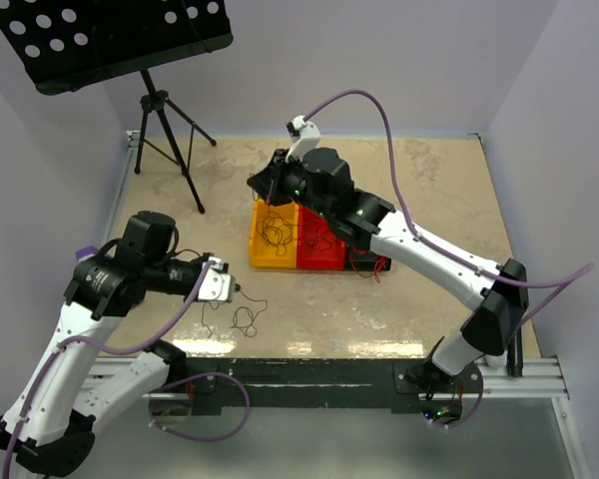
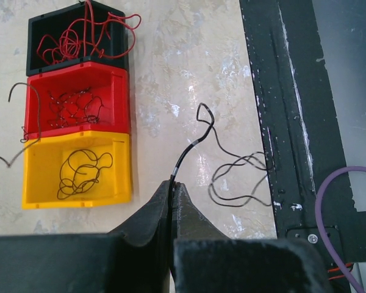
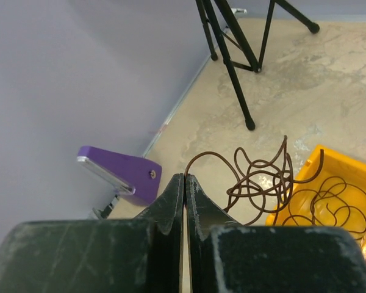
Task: Untangle the cables
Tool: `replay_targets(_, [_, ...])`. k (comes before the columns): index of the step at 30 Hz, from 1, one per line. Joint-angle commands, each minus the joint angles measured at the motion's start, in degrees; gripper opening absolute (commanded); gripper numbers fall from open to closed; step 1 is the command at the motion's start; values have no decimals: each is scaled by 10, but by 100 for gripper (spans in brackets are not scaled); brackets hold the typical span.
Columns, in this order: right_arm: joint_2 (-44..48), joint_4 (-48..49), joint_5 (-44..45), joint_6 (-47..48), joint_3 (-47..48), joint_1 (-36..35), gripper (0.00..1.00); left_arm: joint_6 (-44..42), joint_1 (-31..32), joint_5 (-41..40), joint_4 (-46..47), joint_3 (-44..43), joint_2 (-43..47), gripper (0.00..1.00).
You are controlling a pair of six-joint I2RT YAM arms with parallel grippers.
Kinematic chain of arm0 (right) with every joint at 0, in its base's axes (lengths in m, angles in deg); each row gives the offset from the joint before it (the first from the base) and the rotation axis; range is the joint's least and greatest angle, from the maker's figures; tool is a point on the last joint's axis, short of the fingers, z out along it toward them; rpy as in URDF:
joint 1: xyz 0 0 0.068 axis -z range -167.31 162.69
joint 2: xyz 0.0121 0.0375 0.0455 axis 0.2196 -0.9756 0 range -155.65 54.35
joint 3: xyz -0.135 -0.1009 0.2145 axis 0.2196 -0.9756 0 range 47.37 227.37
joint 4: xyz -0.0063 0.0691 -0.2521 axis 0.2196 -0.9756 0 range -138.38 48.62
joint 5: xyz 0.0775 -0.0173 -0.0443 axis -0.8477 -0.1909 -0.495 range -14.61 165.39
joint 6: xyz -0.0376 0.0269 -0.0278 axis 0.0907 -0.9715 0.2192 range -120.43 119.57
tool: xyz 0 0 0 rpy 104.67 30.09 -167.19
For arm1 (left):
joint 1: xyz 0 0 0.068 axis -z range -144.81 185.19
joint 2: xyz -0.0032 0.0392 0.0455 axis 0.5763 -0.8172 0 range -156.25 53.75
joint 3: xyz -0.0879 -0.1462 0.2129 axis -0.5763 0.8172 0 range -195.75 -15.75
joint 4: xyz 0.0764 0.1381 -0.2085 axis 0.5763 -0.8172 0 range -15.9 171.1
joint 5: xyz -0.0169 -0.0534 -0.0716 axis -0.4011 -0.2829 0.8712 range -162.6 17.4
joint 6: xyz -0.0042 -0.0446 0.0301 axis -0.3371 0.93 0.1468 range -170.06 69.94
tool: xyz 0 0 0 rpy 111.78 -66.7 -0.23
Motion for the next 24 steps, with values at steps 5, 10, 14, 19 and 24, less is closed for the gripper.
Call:
replay_targets(5, [-34, 78, -56, -1, -54, 32, 0, 6, -4, 17, 22, -26, 15, 0])
replay_targets(10, [-56, 88, -71, 0, -72, 45, 0, 39, -3, 4, 56, -21, 23, 0])
replay_targets(14, [-82, 91, -62, 1, -80, 52, 0, 59, -3, 0, 80, -28, 22, 0])
replay_targets(19, [-108, 70, -25, -1, -87, 53, 0, 135, -3, -25, 154, -22, 14, 0])
replay_targets(24, [-126, 43, 13, -14, -105, 53, 0, 186, -3, -44, 212, -22, -5, 0])
